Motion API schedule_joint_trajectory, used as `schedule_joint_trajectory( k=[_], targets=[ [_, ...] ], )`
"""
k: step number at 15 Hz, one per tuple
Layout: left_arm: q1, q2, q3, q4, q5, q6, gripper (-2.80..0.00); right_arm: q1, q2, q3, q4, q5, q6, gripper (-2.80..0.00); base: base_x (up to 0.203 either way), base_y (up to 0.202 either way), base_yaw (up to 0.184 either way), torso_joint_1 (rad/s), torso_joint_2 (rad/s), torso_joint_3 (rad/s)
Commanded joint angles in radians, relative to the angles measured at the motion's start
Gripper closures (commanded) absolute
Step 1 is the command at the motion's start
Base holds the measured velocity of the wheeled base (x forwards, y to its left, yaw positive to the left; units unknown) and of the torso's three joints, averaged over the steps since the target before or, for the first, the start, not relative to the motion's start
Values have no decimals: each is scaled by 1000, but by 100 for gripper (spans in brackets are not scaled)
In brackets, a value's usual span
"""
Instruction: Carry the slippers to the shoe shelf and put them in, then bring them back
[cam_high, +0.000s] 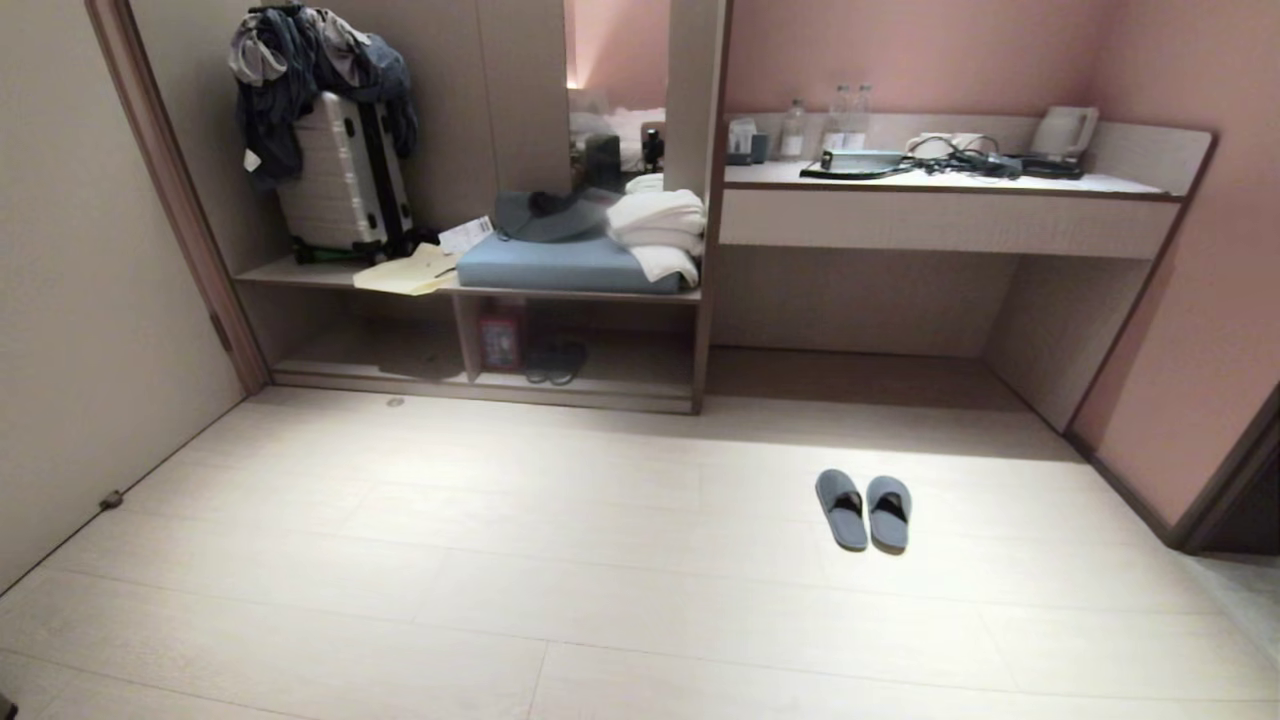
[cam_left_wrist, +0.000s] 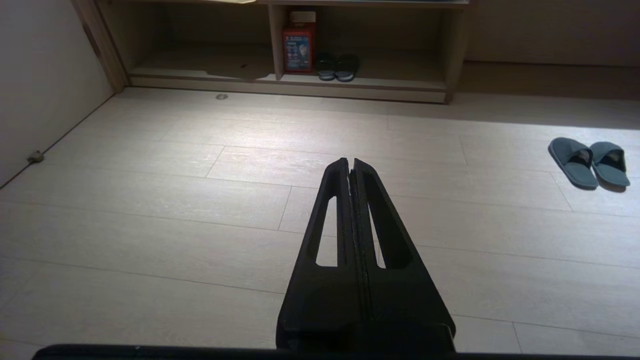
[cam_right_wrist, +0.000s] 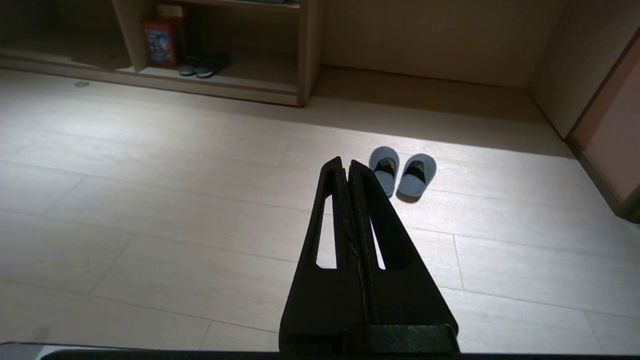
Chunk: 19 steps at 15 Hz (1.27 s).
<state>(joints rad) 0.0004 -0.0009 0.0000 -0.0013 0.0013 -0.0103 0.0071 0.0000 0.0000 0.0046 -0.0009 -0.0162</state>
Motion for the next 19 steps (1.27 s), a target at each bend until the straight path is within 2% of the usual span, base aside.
schedule_joint_trajectory(
  k=[1, 19],
  targets=[
    [1, 1, 2, 0, 0, 1, 0, 1, -2, 0, 0, -1, 1, 0, 0, 0, 0, 0, 0, 0],
    [0, 1, 2, 0, 0, 0, 0, -1, 0, 0, -2, -8, 5, 0, 0, 0, 0, 0, 0, 0]
  ],
)
